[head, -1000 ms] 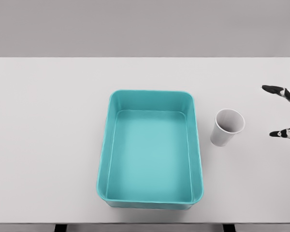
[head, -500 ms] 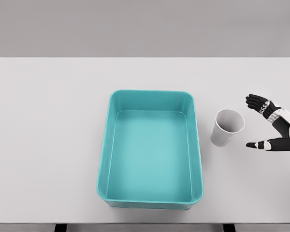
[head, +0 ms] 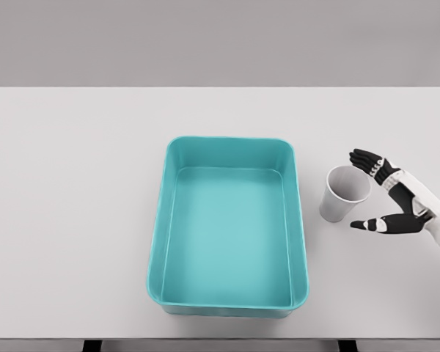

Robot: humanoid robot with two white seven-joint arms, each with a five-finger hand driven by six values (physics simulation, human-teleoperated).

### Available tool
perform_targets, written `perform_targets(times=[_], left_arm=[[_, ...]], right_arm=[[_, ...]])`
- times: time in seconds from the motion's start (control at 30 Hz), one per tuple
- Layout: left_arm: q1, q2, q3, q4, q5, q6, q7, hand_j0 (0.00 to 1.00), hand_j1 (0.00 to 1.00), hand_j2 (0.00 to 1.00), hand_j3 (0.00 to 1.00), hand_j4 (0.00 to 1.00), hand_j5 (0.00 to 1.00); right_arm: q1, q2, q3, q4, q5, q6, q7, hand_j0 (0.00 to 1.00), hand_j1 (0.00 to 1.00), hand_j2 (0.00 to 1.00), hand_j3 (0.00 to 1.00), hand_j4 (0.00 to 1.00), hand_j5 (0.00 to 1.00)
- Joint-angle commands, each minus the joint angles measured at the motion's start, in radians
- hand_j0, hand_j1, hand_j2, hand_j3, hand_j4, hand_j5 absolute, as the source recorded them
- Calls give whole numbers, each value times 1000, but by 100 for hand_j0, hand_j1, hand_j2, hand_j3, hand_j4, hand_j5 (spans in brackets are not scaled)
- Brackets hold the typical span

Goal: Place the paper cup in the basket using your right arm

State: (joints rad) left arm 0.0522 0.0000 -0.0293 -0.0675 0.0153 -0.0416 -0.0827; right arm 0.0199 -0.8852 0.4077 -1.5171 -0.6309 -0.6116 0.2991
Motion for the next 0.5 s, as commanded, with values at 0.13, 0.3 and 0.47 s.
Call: perform_targets(times=[0.13, 0.3, 0.47], left_arm=[[0, 0, 0, 0, 0, 0, 0, 100, 100, 100, 100, 100, 100], [0, 0, 0, 0, 0, 0, 0, 100, 100, 100, 100, 100, 100], [0, 0, -1, 0, 0, 0, 0, 100, 100, 100, 100, 100, 100]], right_arm=[[-11, 8, 20, -2, 0, 1, -5, 100, 100, 100, 100, 100, 100], [-70, 31, 59, 8, 2, 1, -5, 100, 100, 100, 100, 100, 100], [-77, 34, 69, 11, 3, 1, -5, 100, 100, 100, 100, 100, 100]])
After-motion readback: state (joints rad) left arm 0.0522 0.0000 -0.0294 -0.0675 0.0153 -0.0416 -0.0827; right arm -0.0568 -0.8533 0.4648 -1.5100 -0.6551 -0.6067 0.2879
